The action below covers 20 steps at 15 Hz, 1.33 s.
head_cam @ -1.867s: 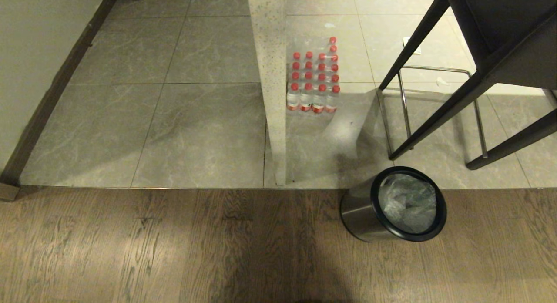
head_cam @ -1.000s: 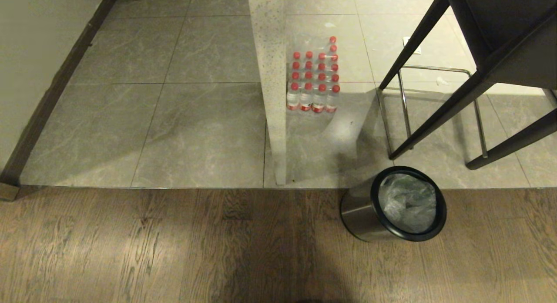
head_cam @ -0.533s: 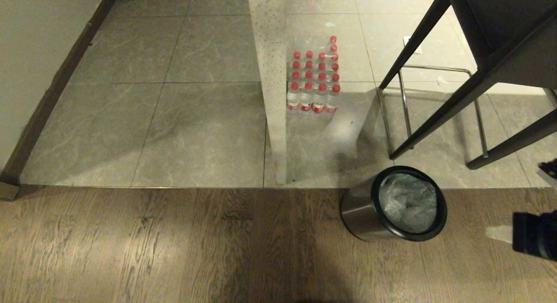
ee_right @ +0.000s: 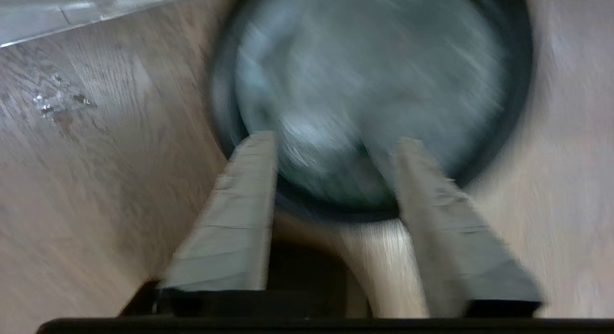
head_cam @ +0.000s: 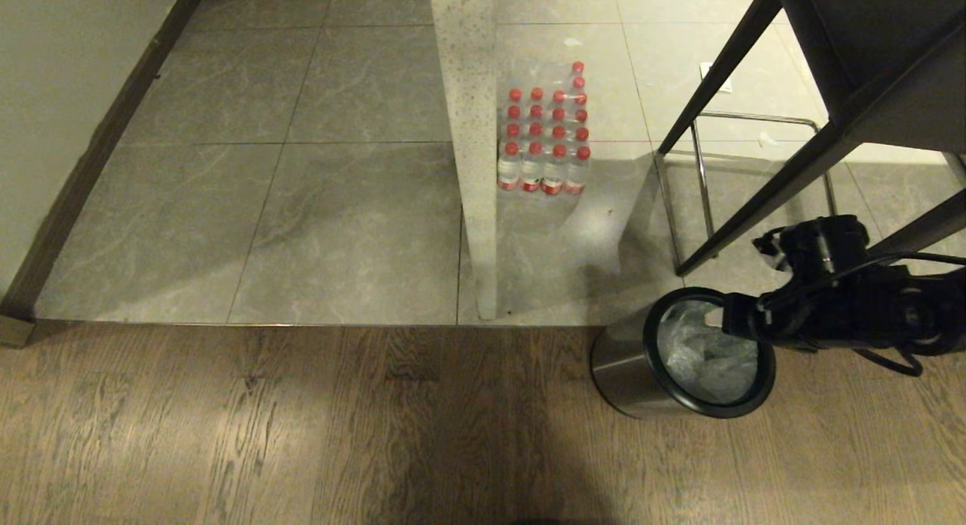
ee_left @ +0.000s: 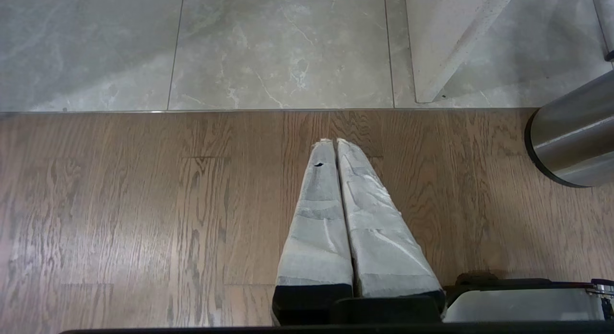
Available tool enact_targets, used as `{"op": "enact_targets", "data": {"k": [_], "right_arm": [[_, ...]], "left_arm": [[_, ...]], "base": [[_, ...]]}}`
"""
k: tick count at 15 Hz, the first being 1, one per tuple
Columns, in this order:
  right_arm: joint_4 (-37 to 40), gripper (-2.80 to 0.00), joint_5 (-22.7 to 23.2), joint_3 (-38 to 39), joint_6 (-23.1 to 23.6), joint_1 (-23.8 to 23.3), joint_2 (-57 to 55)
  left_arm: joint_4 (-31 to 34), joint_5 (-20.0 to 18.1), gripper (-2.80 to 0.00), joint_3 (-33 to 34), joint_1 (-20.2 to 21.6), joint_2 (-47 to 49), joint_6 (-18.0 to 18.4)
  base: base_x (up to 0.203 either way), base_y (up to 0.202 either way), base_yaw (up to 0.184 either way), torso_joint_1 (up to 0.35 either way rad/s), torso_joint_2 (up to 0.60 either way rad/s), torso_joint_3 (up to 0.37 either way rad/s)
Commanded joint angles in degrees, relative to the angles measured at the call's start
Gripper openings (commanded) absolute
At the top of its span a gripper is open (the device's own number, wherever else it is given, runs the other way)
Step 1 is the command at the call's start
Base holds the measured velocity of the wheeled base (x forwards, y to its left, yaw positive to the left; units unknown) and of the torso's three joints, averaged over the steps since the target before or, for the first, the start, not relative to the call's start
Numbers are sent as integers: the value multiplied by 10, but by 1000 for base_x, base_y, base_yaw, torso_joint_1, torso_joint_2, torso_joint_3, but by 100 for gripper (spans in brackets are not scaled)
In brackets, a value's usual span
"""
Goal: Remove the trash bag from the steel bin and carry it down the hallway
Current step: Place the outer trash can on the ground
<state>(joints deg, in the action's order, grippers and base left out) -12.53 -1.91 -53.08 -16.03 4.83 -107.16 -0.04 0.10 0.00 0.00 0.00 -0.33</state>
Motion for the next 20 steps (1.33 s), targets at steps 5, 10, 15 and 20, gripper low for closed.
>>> {"op": "enact_targets", "data": {"k": [5, 10, 15, 20], "right_arm": [[8, 0, 1, -84, -1, 71, -108], [1, 0, -46, -111, -4, 80, -162], [-19, 0, -50, -151, -6, 96, -216], [-60, -280, -72, -172, 0, 101, -250]], "left_arm": [[0, 0, -280, 1, 0, 0, 0], [0, 0, -280, 1, 0, 0, 0], [0, 0, -280, 0, 0, 1, 0], [0, 0, -280, 0, 0, 1, 0]], "base": [[0, 0, 0, 0, 0, 0], [0, 0, 0, 0, 0, 0], [0, 0, 0, 0, 0, 0], [0, 0, 0, 0, 0, 0]]}}
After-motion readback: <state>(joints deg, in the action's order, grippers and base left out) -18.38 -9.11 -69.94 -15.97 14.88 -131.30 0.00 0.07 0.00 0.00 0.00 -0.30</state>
